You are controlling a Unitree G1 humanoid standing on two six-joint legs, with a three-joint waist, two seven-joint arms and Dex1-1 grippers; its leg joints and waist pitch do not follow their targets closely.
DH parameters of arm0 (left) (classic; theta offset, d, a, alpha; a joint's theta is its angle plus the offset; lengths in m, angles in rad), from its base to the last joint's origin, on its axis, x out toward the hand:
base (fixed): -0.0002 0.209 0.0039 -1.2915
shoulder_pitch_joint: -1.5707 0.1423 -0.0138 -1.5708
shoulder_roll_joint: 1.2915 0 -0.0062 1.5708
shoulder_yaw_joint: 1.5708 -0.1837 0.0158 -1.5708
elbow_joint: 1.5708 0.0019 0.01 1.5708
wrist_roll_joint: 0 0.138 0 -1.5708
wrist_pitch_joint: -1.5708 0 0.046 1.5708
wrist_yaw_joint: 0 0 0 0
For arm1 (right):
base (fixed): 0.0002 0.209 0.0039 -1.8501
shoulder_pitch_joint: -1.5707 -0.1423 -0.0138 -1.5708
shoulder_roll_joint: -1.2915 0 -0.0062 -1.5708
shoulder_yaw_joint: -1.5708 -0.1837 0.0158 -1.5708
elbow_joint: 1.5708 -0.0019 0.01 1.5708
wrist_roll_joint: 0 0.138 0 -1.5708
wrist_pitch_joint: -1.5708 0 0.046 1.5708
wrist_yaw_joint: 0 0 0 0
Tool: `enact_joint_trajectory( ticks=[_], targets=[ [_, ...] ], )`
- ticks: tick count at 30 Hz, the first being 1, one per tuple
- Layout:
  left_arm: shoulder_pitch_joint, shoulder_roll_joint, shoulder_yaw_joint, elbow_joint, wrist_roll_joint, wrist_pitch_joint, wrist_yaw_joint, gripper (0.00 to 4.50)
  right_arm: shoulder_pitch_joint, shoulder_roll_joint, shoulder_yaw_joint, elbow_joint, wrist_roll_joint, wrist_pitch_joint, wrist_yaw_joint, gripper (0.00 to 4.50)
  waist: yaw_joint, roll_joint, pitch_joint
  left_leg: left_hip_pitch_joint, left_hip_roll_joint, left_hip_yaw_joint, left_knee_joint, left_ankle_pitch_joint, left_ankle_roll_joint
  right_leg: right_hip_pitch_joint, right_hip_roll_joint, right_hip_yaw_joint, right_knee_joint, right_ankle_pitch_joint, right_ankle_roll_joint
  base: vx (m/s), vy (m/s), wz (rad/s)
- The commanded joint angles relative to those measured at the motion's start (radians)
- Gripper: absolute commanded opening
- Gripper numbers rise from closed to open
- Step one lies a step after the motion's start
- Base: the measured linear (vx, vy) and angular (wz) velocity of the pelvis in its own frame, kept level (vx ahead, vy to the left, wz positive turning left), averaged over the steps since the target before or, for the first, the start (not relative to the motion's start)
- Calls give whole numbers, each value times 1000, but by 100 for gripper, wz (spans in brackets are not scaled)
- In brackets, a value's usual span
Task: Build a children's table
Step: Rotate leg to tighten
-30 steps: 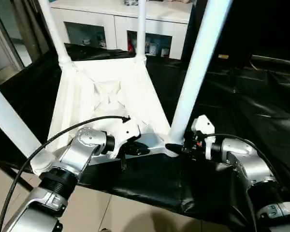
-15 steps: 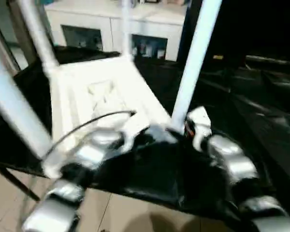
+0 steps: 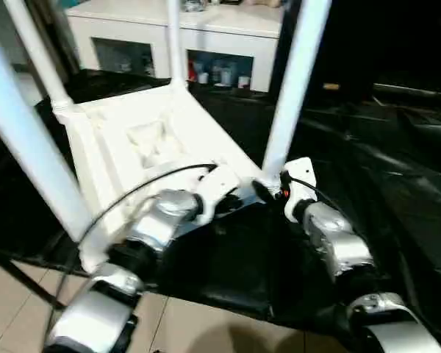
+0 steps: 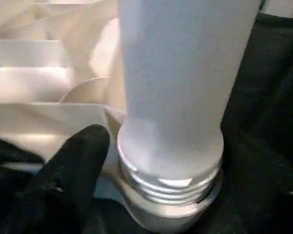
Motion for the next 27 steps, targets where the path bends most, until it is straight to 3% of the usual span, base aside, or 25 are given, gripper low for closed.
enact_joint_trajectory(
  ticks=[1, 7, 11, 14, 15, 16, 27],
  targets=[
    [17, 6, -1, -28, -25, -47, -45, 0, 1, -5, 68, -56, 25, -2, 139, 402, 9, -10, -66, 4, 18, -7, -68, -230, 52, 56, -62, 40, -88, -319, -169, 0, 0, 0],
    [93, 112, -2, -160, -109, -59, -296, 0, 38, -187, 91, -173, 80, 58, 463, 402, 13, -5, -68, 2, 24, -5, -66, -199, 74, 58, -61, 42, -76, -234, -208, 0, 0, 0],
    [106, 136, 7, -191, -128, -52, -340, 0, 51, -237, 112, -199, 76, 81, 548, 402, 22, -4, -68, 8, 26, 0, -64, -197, 72, 52, -59, 43, -71, -201, -233, 0, 0, 0],
    [113, 150, 9, -213, -134, -41, -362, 0, 52, -254, 120, -194, 75, 91, 572, 402, 30, -8, -70, 7, 25, -1, -65, -189, 61, 56, -62, 43, -69, -206, -228, 0, 0, 0],
    [118, 156, 10, -227, -138, -33, -372, 0, 52, -258, 122, -193, 77, 97, 578, 374, 31, -7, -69, 5, 25, -1, -65, -182, 61, 55, -61, 44, -68, -199, -229, 0, 0, 0],
    [122, 160, 11, -237, -141, -26, -380, 0, 51, -258, 124, -188, 75, 97, 578, 374, 31, -9, -69, 5, 25, -1, -65, -180, 60, 56, -61, 43, -67, -198, -228, 0, 0, 0],
    [126, 157, 15, -238, -134, -21, -385, 0, 34, -230, 134, -163, 56, 91, 559, 291, 30, -4, -69, 6, 24, -1, -65, -186, 52, 54, -59, 43, -70, -202, -221, 0, 0, 0]
  ],
)
